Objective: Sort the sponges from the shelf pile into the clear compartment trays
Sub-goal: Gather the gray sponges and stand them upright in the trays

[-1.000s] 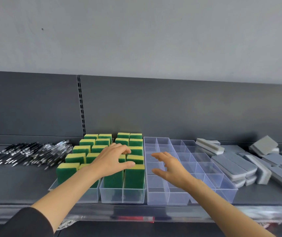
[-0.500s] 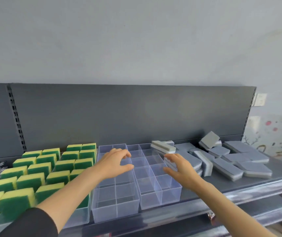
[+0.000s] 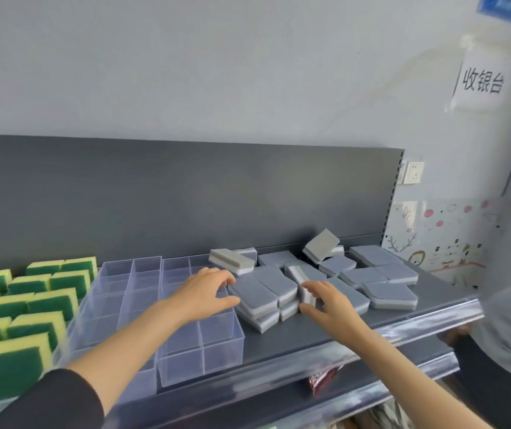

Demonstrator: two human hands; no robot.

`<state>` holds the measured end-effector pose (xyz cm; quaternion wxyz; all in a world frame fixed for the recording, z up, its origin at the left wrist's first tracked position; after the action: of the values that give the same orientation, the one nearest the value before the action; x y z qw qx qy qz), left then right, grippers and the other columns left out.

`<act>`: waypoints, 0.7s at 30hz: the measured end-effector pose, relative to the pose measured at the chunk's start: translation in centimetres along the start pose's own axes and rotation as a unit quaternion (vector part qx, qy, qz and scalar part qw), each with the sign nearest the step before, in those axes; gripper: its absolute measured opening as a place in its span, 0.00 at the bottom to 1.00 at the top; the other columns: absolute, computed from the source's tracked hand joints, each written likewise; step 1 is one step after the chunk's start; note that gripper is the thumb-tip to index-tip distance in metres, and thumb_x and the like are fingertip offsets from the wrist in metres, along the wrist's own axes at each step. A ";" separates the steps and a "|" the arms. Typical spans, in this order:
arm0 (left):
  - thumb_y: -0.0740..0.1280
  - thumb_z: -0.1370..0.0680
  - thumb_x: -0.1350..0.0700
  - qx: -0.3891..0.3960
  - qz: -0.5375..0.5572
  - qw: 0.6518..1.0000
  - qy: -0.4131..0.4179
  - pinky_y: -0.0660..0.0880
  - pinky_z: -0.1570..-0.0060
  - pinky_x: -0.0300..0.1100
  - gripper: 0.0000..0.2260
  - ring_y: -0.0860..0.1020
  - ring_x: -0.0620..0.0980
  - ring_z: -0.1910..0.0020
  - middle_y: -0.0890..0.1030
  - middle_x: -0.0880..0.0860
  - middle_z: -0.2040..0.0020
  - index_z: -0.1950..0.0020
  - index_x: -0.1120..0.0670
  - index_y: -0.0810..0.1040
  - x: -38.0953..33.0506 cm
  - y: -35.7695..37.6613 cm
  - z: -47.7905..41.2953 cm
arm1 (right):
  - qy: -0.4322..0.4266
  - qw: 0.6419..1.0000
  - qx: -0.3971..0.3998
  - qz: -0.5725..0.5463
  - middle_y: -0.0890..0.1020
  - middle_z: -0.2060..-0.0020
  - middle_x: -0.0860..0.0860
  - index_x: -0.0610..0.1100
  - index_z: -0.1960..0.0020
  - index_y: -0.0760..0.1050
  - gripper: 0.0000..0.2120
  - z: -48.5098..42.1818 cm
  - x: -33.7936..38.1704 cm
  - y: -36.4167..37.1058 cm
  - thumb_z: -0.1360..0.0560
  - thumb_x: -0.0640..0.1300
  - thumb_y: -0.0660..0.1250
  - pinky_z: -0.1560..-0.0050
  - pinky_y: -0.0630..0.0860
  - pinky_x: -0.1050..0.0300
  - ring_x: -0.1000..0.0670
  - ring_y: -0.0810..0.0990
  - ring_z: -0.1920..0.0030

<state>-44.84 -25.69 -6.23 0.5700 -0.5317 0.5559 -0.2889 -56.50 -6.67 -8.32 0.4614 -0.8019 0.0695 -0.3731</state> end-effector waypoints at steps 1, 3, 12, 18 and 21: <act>0.65 0.24 0.46 0.004 -0.001 1.000 0.000 0.67 0.39 0.42 0.18 0.69 0.47 0.38 0.74 0.48 0.40 0.37 0.50 0.72 -0.4 0.5 -0.3 | 0.007 1.000 0.002 -0.006 0.73 0.44 0.53 0.48 0.32 0.67 0.20 0.2 -0.7 -0.1 0.24 0.48 0.63 0.44 0.67 0.62 0.56 0.71 0.46; 0.65 0.25 0.45 0.014 0.003 1.000 0.000 0.67 0.38 0.44 0.18 0.69 0.47 0.38 0.74 0.48 0.39 0.37 0.50 0.71 -1.0 1.3 -1.1 | 0.023 1.000 0.010 -0.015 0.72 0.44 0.53 0.48 0.32 0.67 0.20 0.4 -2.1 -0.1 0.23 0.49 0.63 0.41 0.69 0.60 0.54 0.72 0.43; 0.65 0.24 0.46 0.041 -0.005 0.999 0.026 0.66 0.35 0.43 0.21 0.68 0.47 0.34 0.72 0.49 0.35 0.33 0.52 0.70 -4.0 3.9 -6.1 | 0.083 0.996 -0.002 -0.041 0.72 0.36 0.49 0.46 0.30 0.64 0.23 -0.2 -6.4 -0.3 0.23 0.49 0.62 0.34 0.68 0.57 0.51 0.70 0.34; 0.64 0.25 0.43 0.089 -0.030 0.995 0.041 0.65 0.33 0.46 0.28 0.64 0.49 0.30 0.67 0.50 0.30 0.28 0.52 0.64 -5.1 5.9 -10.5 | 0.118 0.992 -0.007 -0.046 0.70 0.35 0.47 0.44 0.30 0.61 0.24 -2.6 -7.7 1.7 0.23 0.48 0.62 0.35 0.67 0.58 0.50 0.69 0.34; 0.64 0.26 0.41 0.124 -0.057 0.990 0.032 0.65 0.33 0.49 0.31 0.62 0.51 0.28 0.65 0.52 0.29 0.28 0.53 0.62 -4.7 6.7 -12.3 | 0.127 0.991 0.001 -0.044 0.69 0.34 0.47 0.44 0.29 0.59 0.27 -4.1 -8.2 2.5 0.23 0.50 0.62 0.35 0.67 0.57 0.50 0.68 0.34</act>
<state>-59.13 -23.09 -8.69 0.5961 -0.4782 0.5026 -0.4041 -64.51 -7.19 -13.45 0.4328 -0.7500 0.0916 -0.4918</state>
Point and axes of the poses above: each hand's wrist, its own z-axis away from the middle knuckle, its own y-axis out of the palm, x = y × z, the point moved 8 cm from there along -z, towards the middle knuckle
